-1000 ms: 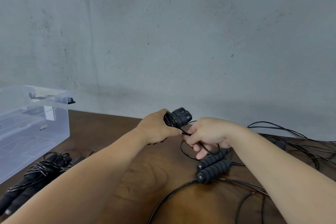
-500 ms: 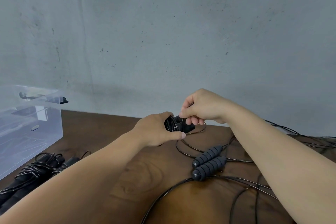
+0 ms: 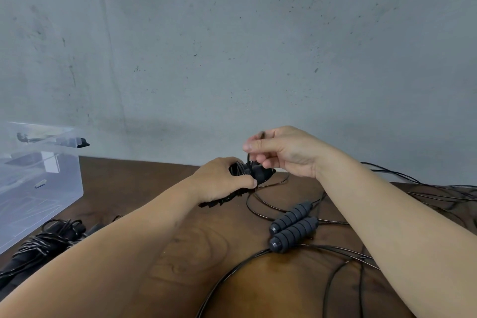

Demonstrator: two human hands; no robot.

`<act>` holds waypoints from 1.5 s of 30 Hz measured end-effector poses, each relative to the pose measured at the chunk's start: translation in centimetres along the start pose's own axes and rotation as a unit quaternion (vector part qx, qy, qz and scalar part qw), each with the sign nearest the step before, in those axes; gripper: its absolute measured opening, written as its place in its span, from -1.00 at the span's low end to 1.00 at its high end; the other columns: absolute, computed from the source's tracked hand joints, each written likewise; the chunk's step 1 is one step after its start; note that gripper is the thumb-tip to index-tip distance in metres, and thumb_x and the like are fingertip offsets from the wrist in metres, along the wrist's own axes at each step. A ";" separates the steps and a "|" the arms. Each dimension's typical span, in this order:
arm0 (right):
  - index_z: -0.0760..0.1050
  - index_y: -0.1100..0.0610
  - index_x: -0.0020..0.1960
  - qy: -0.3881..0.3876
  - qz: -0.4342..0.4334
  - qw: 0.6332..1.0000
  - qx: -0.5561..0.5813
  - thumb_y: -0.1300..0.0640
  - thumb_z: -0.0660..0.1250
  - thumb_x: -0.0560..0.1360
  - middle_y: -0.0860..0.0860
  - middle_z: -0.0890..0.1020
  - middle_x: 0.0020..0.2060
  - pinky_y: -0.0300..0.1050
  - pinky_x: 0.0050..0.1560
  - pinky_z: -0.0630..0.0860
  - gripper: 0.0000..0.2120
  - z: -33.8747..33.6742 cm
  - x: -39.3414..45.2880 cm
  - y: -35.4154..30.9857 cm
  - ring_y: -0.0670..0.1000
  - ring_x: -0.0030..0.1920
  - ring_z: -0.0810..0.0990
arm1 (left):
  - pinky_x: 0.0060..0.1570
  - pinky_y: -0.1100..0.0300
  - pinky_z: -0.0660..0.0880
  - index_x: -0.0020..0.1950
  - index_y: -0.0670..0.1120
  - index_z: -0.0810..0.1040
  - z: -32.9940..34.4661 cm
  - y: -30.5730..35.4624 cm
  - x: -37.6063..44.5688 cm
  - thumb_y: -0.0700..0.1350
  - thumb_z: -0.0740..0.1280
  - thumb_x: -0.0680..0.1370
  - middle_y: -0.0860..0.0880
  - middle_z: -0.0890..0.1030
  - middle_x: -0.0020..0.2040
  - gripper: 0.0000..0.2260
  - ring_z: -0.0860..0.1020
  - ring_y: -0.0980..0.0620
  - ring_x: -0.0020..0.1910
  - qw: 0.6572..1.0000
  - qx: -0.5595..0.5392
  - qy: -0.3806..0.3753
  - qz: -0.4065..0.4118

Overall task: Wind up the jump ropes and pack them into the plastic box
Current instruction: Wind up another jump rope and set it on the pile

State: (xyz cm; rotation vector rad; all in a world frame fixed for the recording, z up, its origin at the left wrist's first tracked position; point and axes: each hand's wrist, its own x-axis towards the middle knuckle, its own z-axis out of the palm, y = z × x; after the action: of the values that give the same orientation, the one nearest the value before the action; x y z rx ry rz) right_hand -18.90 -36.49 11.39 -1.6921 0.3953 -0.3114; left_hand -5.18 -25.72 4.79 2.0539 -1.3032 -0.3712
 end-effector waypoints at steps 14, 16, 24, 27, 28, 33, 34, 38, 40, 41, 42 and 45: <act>0.65 0.15 -0.15 0.194 -0.131 0.965 -0.118 -0.02 0.31 0.59 0.15 0.65 -0.34 -0.11 -0.30 0.45 -0.71 1.3 -0.2 3.7 0.02 -0.41 0.49 | -0.17 0.12 0.50 0.12 0.04 0.37 1.4 0.2 -0.5 0.19 0.39 0.34 0.10 0.56 -0.13 -0.55 0.56 0.02 -0.18 0.975 0.132 0.176 0.042; 0.65 0.14 -0.18 0.214 -0.136 0.960 -0.119 -0.01 0.30 0.59 0.14 0.68 -0.31 -0.15 -0.29 0.50 -0.71 1.1 0.0 3.9 0.00 -0.41 0.52 | -0.19 0.12 0.45 0.13 0.04 0.36 1.5 0.3 -0.4 0.20 0.38 0.33 0.11 0.54 -0.07 -0.53 0.53 0.01 -0.17 0.962 0.160 0.212 0.067; 0.61 0.17 -0.22 0.272 -0.151 0.941 -0.134 0.01 0.28 0.61 0.00 0.55 -0.49 -0.34 -0.42 0.41 -0.67 1.0 -0.1 5.1 -0.13 -0.52 0.46 | -0.14 0.16 0.36 0.15 -0.04 0.39 2.5 0.0 0.2 0.16 0.38 0.34 0.07 0.52 -0.06 -0.52 0.51 0.01 -0.15 0.917 0.205 0.311 0.141; 0.63 0.21 -0.17 0.262 -0.141 0.954 -0.042 0.05 0.30 0.60 0.09 0.62 -0.37 -0.22 -0.33 0.51 -0.71 1.0 0.0 5.5 -0.05 -0.42 0.53 | -0.17 0.14 0.38 0.08 -0.04 0.38 2.4 0.2 0.5 0.14 0.37 0.33 0.08 0.50 -0.15 -0.56 0.51 0.00 -0.20 0.916 0.184 0.331 0.133; 0.64 0.22 -0.14 0.259 -0.137 0.956 -0.017 0.06 0.30 0.60 0.11 0.64 -0.32 -0.18 -0.31 0.52 -0.72 0.9 0.1 5.6 -0.04 -0.40 0.53 | -0.19 0.15 0.37 0.07 -0.04 0.36 2.4 0.3 0.5 0.15 0.37 0.34 0.09 0.50 -0.19 -0.57 0.50 0.01 -0.24 0.916 0.186 0.332 0.128; 0.65 0.19 -0.11 0.246 -0.129 0.959 0.048 0.09 0.32 0.60 0.12 0.67 -0.25 -0.14 -0.26 0.55 -0.77 0.8 -0.1 5.3 -0.02 -0.34 0.56 | -0.20 0.11 0.41 0.06 -0.02 0.31 2.2 0.4 0.3 0.18 0.39 0.34 0.08 0.51 -0.21 -0.54 0.51 -0.01 -0.24 0.931 0.160 0.310 0.105; 0.65 0.18 -0.13 0.242 -0.131 0.959 0.061 0.10 0.33 0.59 0.13 0.69 -0.24 -0.13 -0.23 0.56 -0.78 0.7 -0.3 5.2 -0.02 -0.32 0.58 | -0.19 0.10 0.41 0.05 -0.02 0.31 2.2 0.5 0.3 0.18 0.40 0.34 0.07 0.51 -0.21 -0.54 0.51 -0.02 -0.24 0.935 0.152 0.306 0.097; 0.65 0.19 -0.14 0.231 -0.132 0.961 0.071 0.12 0.33 0.59 0.12 0.70 -0.21 -0.13 -0.21 0.58 -0.79 0.7 -0.6 4.7 -0.01 -0.29 0.61 | -0.16 0.06 0.46 0.05 -0.02 0.29 2.0 0.5 0.6 0.17 0.40 0.35 0.04 0.53 -0.17 -0.55 0.53 -0.06 -0.21 0.943 0.119 0.302 0.073; 0.65 0.20 -0.12 0.231 -0.124 0.964 0.042 0.11 0.32 0.60 0.10 0.70 -0.24 -0.13 -0.24 0.56 -0.78 0.6 -0.6 4.4 0.00 -0.31 0.57 | -0.18 0.06 0.45 0.04 -0.03 0.30 2.1 0.5 0.6 0.18 0.39 0.36 0.04 0.53 -0.16 -0.55 0.53 -0.06 -0.22 0.935 0.126 0.321 0.083; 0.65 0.22 -0.11 0.233 -0.118 0.965 0.025 0.11 0.31 0.60 0.08 0.69 -0.26 -0.13 -0.25 0.55 -0.77 0.6 -0.6 4.2 0.00 -0.32 0.55 | -0.21 0.08 0.43 0.04 -0.03 0.31 2.2 0.5 0.6 0.19 0.39 0.37 0.04 0.53 -0.16 -0.55 0.52 -0.05 -0.23 0.928 0.136 0.334 0.093; 0.64 0.23 -0.11 0.235 -0.112 0.966 0.008 0.10 0.31 0.61 0.06 0.68 -0.29 -0.13 -0.25 0.54 -0.75 0.5 -0.5 4.1 0.00 -0.33 0.54 | -0.23 0.10 0.40 0.04 -0.04 0.32 2.4 0.5 0.6 0.22 0.39 0.37 0.04 0.53 -0.16 -0.54 0.52 -0.05 -0.24 0.921 0.147 0.346 0.105; 0.64 0.24 -0.12 0.237 -0.103 0.965 -0.043 0.05 0.29 0.61 0.09 0.65 -0.30 -0.08 -0.20 0.54 -0.71 0.3 -0.4 3.8 0.01 -0.36 0.53 | -0.22 0.13 0.34 0.05 -0.04 0.35 3.0 0.9 0.5 0.34 0.36 0.36 0.07 0.51 -0.15 -0.47 0.51 -0.03 -0.22 0.907 0.171 0.366 0.122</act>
State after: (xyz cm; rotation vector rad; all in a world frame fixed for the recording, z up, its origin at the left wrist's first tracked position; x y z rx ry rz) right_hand -19.41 -36.53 7.61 -1.7394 0.5904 -0.8738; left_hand -7.22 -27.50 3.23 1.9564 -1.1563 0.7325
